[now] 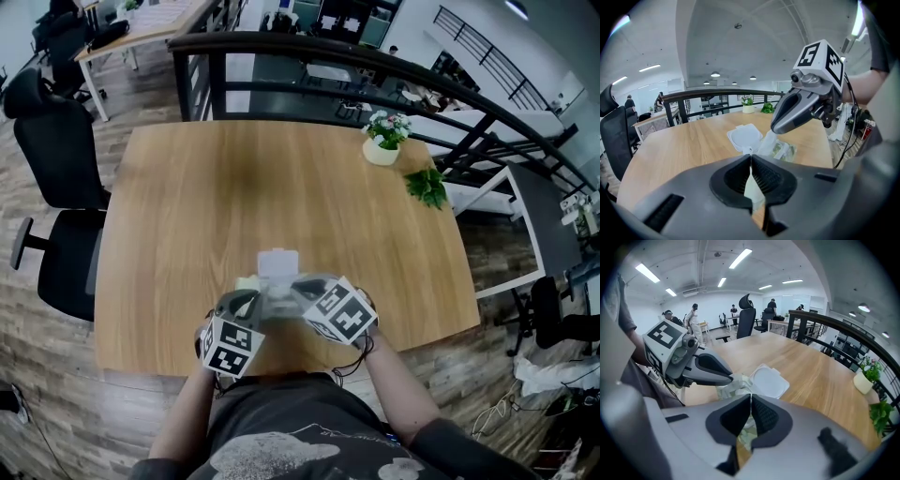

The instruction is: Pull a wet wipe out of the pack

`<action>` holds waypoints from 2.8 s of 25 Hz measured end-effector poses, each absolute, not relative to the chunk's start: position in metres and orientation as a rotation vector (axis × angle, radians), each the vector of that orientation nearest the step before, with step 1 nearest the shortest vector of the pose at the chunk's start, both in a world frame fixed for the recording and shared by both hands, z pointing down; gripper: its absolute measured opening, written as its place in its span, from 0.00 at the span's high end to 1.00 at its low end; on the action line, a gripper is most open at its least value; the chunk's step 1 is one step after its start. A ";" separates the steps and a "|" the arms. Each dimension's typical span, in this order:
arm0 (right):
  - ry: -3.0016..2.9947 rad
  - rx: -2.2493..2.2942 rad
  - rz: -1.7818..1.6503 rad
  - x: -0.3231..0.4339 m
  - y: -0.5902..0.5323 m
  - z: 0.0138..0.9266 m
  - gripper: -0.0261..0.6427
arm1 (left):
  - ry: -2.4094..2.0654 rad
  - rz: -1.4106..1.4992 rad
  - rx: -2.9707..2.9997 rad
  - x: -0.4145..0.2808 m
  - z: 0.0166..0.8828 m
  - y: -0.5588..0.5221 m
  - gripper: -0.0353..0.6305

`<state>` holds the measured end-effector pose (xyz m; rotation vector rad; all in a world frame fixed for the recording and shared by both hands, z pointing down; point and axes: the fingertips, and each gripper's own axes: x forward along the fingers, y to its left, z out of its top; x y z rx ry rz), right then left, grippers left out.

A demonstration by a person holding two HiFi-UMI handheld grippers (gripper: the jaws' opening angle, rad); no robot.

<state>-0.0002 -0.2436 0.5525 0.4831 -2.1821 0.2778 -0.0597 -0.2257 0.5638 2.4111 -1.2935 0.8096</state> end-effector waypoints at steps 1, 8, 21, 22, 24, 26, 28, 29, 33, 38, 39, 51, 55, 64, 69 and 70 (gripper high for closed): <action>-2.190 0.494 0.279 0.001 -0.244 0.549 0.92 | -1.296 0.811 2.410 -0.060 0.564 -0.226 0.91; -2.233 0.567 0.268 0.012 -0.240 0.528 0.92 | -1.293 0.832 2.409 -0.060 0.564 -0.226 0.91; -2.225 0.886 0.185 0.040 -0.230 0.481 0.92 | -1.229 0.861 2.463 -0.062 0.563 -0.220 0.91; -2.219 0.917 0.178 0.043 -0.228 0.477 0.92 | -1.222 0.854 2.474 -0.062 0.562 -0.221 0.91; -2.214 0.975 0.190 0.047 -0.223 0.470 0.92 | -1.211 0.829 2.499 -0.062 0.559 -0.223 0.91; -2.208 1.027 0.219 0.053 -0.218 0.466 0.92 | -1.195 0.808 2.527 -0.062 0.557 -0.224 0.91; -2.224 1.072 0.286 0.055 -0.212 0.466 0.92 | -1.175 0.793 2.549 -0.062 0.555 -0.224 0.91; -2.237 1.090 0.322 0.055 -0.209 0.466 0.92 | -1.165 0.786 2.555 -0.062 0.555 -0.223 0.91; -2.244 1.106 0.341 0.049 -0.198 0.467 0.92 | -1.146 0.773 2.559 -0.064 0.553 -0.222 0.91; -2.285 1.115 0.375 0.046 -0.184 0.468 0.92 | -1.240 0.787 2.538 -0.079 0.549 -0.210 0.91; -2.293 1.115 0.370 0.047 -0.180 0.466 0.92 | -1.254 0.789 2.527 -0.082 0.547 -0.206 0.91; -2.356 1.103 0.339 0.067 -0.076 0.450 0.92 | -1.394 0.648 2.504 -0.073 0.494 -0.107 0.91; -2.371 1.119 0.317 0.076 -0.035 0.445 0.92 | -1.397 0.621 2.526 -0.063 0.481 -0.062 0.91; -2.408 1.104 0.320 0.085 0.036 0.440 0.92 | -1.487 0.520 2.593 -0.066 0.428 0.020 0.91; -2.397 1.116 0.315 0.072 0.056 0.439 0.92 | -1.453 0.457 2.579 -0.078 0.422 0.040 0.91; -2.392 1.126 0.317 0.068 0.059 0.439 0.92 | -1.437 0.455 2.587 -0.080 0.422 0.042 0.91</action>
